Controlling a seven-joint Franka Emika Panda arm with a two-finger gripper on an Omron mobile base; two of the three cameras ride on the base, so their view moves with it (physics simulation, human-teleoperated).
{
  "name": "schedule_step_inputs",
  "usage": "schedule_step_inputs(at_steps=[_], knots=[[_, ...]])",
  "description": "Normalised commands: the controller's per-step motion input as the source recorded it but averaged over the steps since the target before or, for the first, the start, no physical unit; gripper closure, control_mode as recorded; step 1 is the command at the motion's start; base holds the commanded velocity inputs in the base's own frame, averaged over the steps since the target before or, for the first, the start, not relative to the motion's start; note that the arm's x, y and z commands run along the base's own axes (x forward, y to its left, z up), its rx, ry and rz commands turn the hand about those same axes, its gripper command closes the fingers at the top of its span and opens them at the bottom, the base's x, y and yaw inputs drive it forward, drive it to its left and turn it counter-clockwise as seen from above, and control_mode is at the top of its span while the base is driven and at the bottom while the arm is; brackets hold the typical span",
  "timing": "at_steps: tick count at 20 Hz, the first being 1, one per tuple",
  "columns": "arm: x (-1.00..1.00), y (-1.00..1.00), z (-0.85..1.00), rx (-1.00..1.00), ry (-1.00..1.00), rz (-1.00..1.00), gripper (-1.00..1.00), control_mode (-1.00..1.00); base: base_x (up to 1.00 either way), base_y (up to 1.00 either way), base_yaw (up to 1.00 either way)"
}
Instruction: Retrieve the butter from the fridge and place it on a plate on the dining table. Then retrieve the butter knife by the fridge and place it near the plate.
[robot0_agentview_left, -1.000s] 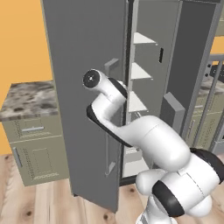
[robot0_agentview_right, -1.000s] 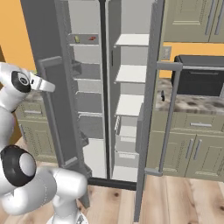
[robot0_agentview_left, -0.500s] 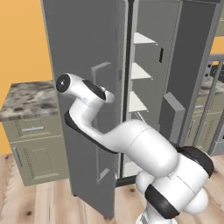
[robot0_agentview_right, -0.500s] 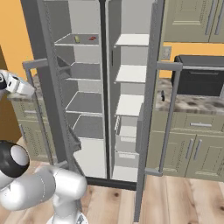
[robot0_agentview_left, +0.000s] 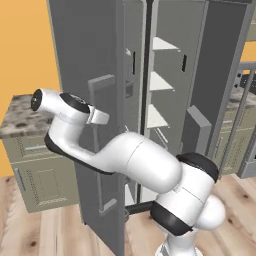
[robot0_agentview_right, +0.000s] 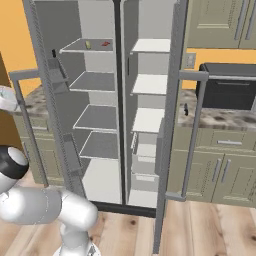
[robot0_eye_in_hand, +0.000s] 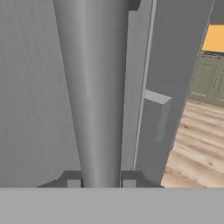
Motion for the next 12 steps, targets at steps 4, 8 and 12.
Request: schedule_step_inputs(at_steps=[4, 8, 12], knots=[[0.00, 0.24, 0.00, 0.00, 0.00, -0.07, -1.00, -1.00, 0.00, 0.00, 0.00], [0.00, 0.00, 0.00, 0.00, 0.00, 0.00, -1.00, -1.00, 0.00, 0.00, 0.00], [0.00, 0.28, 0.00, -0.01, 0.00, 0.00, -1.00, -1.00, 0.00, 0.00, 0.00]])
